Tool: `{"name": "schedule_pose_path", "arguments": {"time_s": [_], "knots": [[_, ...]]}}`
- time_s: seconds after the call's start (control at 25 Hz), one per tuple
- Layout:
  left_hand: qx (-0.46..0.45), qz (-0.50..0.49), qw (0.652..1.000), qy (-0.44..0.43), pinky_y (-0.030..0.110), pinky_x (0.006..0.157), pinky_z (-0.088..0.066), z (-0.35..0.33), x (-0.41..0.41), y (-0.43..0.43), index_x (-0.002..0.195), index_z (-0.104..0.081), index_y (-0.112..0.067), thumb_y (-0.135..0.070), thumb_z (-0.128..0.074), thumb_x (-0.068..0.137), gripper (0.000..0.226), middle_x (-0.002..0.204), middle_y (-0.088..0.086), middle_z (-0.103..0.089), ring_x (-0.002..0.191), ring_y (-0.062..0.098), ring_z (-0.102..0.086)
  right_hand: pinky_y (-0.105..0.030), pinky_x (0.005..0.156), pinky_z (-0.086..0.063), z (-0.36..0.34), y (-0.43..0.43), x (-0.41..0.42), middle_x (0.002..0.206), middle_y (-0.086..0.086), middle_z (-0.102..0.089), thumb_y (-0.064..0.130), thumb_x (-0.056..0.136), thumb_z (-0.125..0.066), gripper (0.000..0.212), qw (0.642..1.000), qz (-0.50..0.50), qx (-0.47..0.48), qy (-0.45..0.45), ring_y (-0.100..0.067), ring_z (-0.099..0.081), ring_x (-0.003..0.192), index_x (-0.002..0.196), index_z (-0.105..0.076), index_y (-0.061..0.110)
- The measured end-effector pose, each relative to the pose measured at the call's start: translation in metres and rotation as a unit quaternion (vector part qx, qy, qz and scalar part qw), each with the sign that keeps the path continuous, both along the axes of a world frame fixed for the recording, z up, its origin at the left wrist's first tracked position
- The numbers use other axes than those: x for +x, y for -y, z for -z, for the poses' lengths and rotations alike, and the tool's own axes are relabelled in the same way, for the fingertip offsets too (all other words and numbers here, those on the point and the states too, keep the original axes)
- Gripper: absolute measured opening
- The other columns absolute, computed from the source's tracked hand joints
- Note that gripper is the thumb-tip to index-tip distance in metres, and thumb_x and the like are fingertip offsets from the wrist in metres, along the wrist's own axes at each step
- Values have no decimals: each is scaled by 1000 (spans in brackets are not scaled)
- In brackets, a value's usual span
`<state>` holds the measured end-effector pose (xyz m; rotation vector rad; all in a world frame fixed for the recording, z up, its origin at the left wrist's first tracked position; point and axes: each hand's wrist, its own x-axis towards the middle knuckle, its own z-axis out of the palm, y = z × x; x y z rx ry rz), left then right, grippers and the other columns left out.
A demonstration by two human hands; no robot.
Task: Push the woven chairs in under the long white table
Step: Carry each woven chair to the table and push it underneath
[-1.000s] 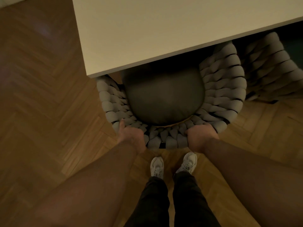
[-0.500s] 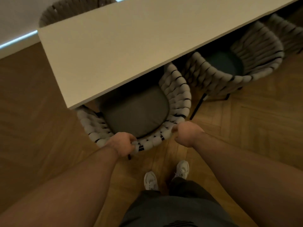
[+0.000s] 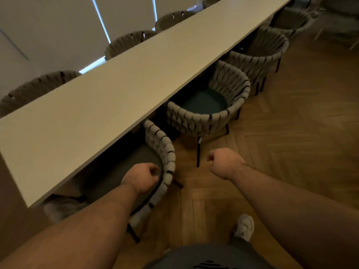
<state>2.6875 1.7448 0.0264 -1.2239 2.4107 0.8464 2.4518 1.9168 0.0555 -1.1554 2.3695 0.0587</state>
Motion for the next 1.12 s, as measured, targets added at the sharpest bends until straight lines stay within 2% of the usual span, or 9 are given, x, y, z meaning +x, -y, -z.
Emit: {"name": "schedule_pose_path", "arguments": {"time_s": [0.12,0.32,0.48,0.64,0.76,0.88,1.0,1.12], "knots": [[-6,8,1000,-8,34,100,-54,-4,-67,-9,140,-62,-33,-34,-65,97,43,128,-6,-67,114,13,-63,-37,93,-58,-5,-19,-64,123,3,-70,19,94,-63,37,1000,11,-10,-4,-21,-66,112,127,-69,33],[10,-22,1000,-6,22,78,-52,-2,-172,-42,148,-55,-34,-35,-67,99,50,133,-4,-64,103,9,-64,-37,92,-59,-8,-47,-175,127,3,-67,19,97,-66,40,1000,-9,5,-12,-18,-65,111,134,-64,34],[26,-55,998,-9,25,82,-57,-2,-235,-62,148,-53,-36,-34,-68,99,51,135,-5,-61,99,6,-62,-39,94,-59,-6,-52,-243,127,2,-67,15,96,-65,45,999,-28,17,-13,-19,-65,110,136,-63,34],[28,-78,997,9,33,98,-57,4,-274,-52,149,-53,-34,-33,-70,98,54,140,-5,-60,114,12,-63,-44,102,-56,8,-32,-284,132,1,-66,13,96,-65,50,999,-45,24,4,-21,-63,118,141,-60,34],[46,-103,994,17,32,99,-56,17,-297,-25,151,-50,-34,-32,-71,97,58,143,-6,-58,120,13,-61,-42,102,-55,22,-5,-307,130,2,-66,12,96,-64,51,998,-56,28,7,-21,-62,118,141,-60,33],[57,-98,993,22,34,106,-52,30,-327,6,154,-47,-35,-31,-74,93,67,147,-6,-56,129,16,-57,-45,108,-52,31,27,-331,135,1,-64,11,96,-62,53,997,-56,40,17,-23,-60,124,144,-58,32],[75,-75,994,31,35,105,-53,40,-364,38,156,-44,-35,-29,-75,89,74,148,-6,-55,124,16,-60,-45,112,-47,32,60,-359,141,0,-61,13,98,-59,52,997,-64,52,14,-24,-56,130,147,-56,31],[88,-52,994,48,34,105,-52,44,-399,61,157,-42,-35,-27,-76,87,78,150,-3,-54,126,18,-58,-44,110,-48,36,86,-388,140,1,-61,16,99,-57,50,996,-76,52,10,-23,-57,126,147,-56,31]]}}
